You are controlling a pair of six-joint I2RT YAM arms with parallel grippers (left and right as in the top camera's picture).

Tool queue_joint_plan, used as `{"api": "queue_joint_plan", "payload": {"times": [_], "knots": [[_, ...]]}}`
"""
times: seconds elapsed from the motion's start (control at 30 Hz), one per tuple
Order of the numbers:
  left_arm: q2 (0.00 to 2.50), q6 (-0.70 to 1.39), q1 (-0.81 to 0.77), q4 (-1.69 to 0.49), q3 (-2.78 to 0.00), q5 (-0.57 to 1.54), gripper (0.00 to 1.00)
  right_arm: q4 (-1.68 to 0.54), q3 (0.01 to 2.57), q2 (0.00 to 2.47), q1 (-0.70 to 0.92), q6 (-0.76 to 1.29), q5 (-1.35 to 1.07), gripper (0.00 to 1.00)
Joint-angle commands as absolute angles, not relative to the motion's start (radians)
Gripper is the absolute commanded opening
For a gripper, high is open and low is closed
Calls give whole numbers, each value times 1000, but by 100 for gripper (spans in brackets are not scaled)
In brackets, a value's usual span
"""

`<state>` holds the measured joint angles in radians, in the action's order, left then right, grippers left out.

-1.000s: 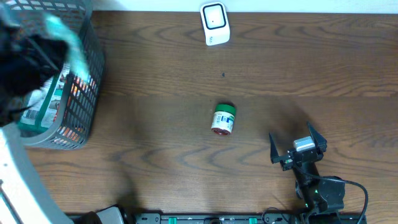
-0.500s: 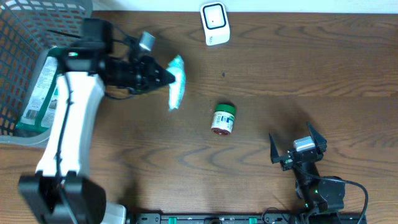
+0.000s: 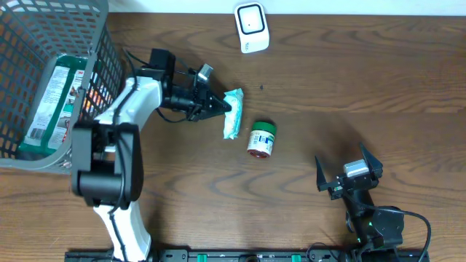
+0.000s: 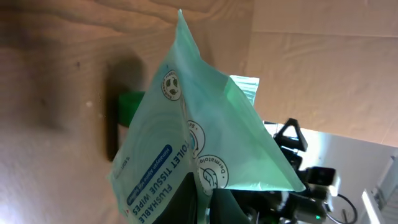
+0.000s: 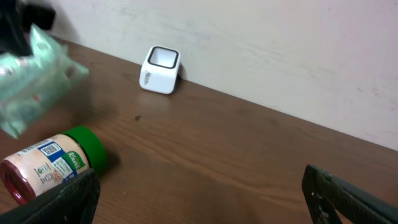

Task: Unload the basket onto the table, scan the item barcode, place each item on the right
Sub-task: 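Carry the wipes packet with the left gripper toward the table center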

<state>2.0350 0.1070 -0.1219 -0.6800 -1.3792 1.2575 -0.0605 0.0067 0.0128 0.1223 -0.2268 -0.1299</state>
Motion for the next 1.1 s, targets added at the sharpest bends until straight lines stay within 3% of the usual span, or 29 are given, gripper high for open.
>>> {"api": "queue_joint_plan", "payload": {"times": [0.0, 0.4, 0.47, 0.63, 0.97, 1.07], "knots": [[2096, 97, -147, -658, -1379, 1301, 7, -64, 6, 9, 138, -214, -124, 99], [2181, 98, -140, -622, -1380, 1189, 8, -64, 6, 9, 138, -214, -124, 99], [2180, 99, -130, -624, -1380, 1166, 14, -64, 6, 9, 138, -214, -124, 99], [2165, 110, -103, -627, -1394, 1156, 39, -64, 6, 9, 138, -214, -124, 99], [1900, 205, -127, -661, -1410, 775, 56, -64, 6, 9, 138, -214, -124, 99], [1782, 234, -157, -669, -1410, 649, 54, -64, 6, 9, 138, -214, -124, 99]]}}
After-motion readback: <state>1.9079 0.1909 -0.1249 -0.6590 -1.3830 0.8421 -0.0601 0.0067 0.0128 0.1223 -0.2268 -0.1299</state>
